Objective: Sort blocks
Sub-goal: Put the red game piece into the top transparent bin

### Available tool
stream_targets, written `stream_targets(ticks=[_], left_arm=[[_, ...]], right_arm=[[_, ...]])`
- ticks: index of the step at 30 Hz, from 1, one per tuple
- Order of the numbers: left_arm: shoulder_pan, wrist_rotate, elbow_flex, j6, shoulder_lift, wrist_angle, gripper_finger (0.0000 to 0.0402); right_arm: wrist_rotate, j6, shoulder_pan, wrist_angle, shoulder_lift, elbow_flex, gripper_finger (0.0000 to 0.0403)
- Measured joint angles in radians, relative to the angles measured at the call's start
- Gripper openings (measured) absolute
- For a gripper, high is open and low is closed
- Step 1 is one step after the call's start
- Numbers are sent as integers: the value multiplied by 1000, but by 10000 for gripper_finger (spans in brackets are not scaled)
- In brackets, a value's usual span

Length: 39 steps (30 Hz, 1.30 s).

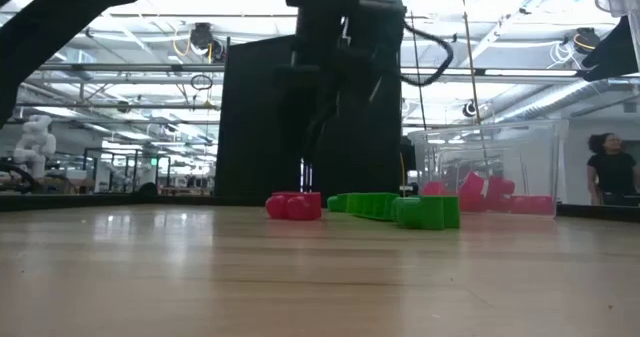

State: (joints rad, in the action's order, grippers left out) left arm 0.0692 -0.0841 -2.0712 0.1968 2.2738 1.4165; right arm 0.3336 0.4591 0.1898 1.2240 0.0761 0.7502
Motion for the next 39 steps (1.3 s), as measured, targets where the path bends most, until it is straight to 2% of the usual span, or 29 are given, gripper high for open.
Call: stream_targets(ticks=[14, 17, 19, 21, 27, 29, 39], left_arm=[[11, 12, 298, 49, -11, -323, 292], [11, 21, 346, 48, -12, -350, 281], [11, 25, 372, 47, -14, -368, 255], [10, 26, 379, 45, -14, -373, 213], [13, -3, 379, 46, -17, -382, 38], [12, -5, 378, 28, -18, -378, 21], [16, -23, 352, -65, -70, -398, 2]], right_arm=[[0, 65, 0, 0, 0, 0, 208], [0, 91, 0, 0, 0, 0, 208], [0, 105, 0, 0, 0, 0, 208], [0, 106, 0, 0, 0, 0, 208], [0, 128, 0, 0, 0, 0, 208], [1, 132, 0, 0, 0, 0, 208], [5, 132, 0, -1, 0, 0, 208]])
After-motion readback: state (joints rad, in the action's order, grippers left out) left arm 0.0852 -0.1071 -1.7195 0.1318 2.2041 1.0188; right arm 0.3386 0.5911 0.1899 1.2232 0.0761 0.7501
